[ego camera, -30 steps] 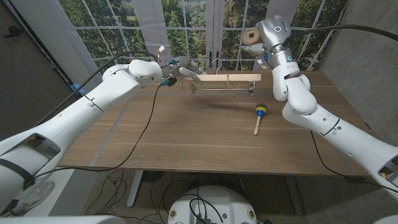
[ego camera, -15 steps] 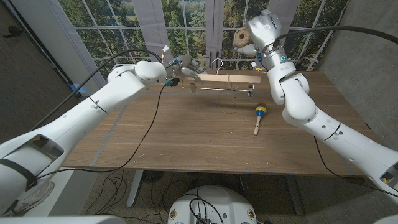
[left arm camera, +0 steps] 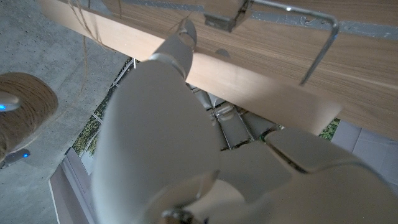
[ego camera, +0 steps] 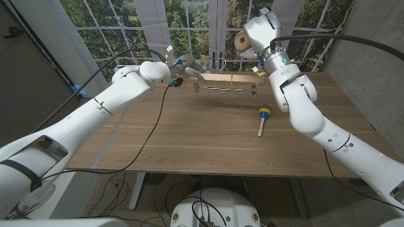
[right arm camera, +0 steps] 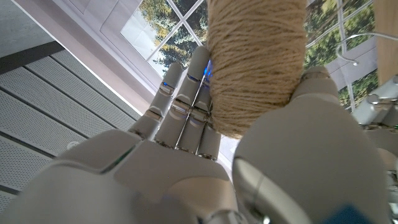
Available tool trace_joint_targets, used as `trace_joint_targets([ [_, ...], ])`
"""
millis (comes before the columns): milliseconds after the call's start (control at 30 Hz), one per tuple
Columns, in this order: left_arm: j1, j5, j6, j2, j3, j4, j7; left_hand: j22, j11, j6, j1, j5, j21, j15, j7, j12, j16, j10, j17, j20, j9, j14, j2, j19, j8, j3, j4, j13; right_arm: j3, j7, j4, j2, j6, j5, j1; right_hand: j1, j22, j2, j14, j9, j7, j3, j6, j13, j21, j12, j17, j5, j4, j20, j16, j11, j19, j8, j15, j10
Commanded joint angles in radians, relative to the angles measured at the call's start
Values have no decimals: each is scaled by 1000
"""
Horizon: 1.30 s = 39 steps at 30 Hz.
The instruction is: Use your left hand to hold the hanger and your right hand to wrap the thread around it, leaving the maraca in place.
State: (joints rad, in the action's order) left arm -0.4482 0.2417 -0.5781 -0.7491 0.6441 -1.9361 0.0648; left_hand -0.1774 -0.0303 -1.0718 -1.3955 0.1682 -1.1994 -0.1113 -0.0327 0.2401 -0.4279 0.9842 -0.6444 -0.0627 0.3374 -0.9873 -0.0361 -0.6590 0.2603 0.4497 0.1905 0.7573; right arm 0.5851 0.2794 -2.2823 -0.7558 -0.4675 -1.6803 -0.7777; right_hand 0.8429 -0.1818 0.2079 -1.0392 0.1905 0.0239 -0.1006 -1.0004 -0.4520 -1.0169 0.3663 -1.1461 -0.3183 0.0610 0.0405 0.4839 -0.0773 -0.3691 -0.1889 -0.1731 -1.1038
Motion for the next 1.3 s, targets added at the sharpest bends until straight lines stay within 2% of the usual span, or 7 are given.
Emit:
trace_joint_targets([
  [33,32,-25,28,28,23,49,21,1,-1,-48,-114,8,-7,-71,-43,-1,4,8,-3,-133,3,-48,125,-9,6,32,-25,6,-77,412,-160,73,133,-228,-124,371,-2,-364,-6,2,84,-3,-85,-33,3,3,-2,-5,7,116,-3,-39,5,-4,-51,-39],
  [167,40,-29,45,45,27,73,23,1,2,-50,-114,8,-7,-69,-43,-3,4,8,-3,-133,4,-48,125,-9,6,32,-25,4,-100,515,-205,102,188,-266,-155,372,-2,-364,-8,2,83,-2,-85,-33,5,2,-3,-5,8,115,-4,-41,8,-3,-51,-39],
  [400,62,-38,63,68,40,109,39,1,1,-51,-114,8,-7,-69,-45,-2,5,10,-3,-133,3,-48,125,-9,4,32,-25,5,-129,605,-259,151,237,-316,-220,374,-2,-365,-10,2,82,-1,-84,-34,5,0,-4,-6,10,117,-6,-40,9,-3,-51,-39],
  [667,57,-41,72,91,31,126,15,1,4,-50,-115,8,-6,-69,-45,-3,4,11,-5,-133,7,-48,124,-9,4,33,-25,5,-124,695,-282,209,295,-330,-251,376,-1,-366,-12,2,80,1,-81,-34,6,-3,-5,-6,12,118,-9,-34,7,-1,-51,-40],
  [967,65,-46,86,107,34,148,12,1,2,-51,-115,8,-7,-67,-46,-3,6,11,-2,-133,6,-50,124,-10,2,33,-25,6,-115,805,-266,259,342,-267,-260,379,-1,-367,-13,2,78,2,-79,-36,6,-6,-6,-7,14,117,-11,-32,7,0,-51,-36],
  [1300,70,-47,93,118,29,158,5,1,2,-54,-115,9,-8,-69,-45,-5,5,9,-3,-133,7,-50,124,-10,1,33,-25,6,-112,832,-210,276,329,-186,-264,382,-1,-369,-13,3,74,2,-76,-35,7,-9,-6,-7,16,113,-16,-29,6,0,-50,-40],
])
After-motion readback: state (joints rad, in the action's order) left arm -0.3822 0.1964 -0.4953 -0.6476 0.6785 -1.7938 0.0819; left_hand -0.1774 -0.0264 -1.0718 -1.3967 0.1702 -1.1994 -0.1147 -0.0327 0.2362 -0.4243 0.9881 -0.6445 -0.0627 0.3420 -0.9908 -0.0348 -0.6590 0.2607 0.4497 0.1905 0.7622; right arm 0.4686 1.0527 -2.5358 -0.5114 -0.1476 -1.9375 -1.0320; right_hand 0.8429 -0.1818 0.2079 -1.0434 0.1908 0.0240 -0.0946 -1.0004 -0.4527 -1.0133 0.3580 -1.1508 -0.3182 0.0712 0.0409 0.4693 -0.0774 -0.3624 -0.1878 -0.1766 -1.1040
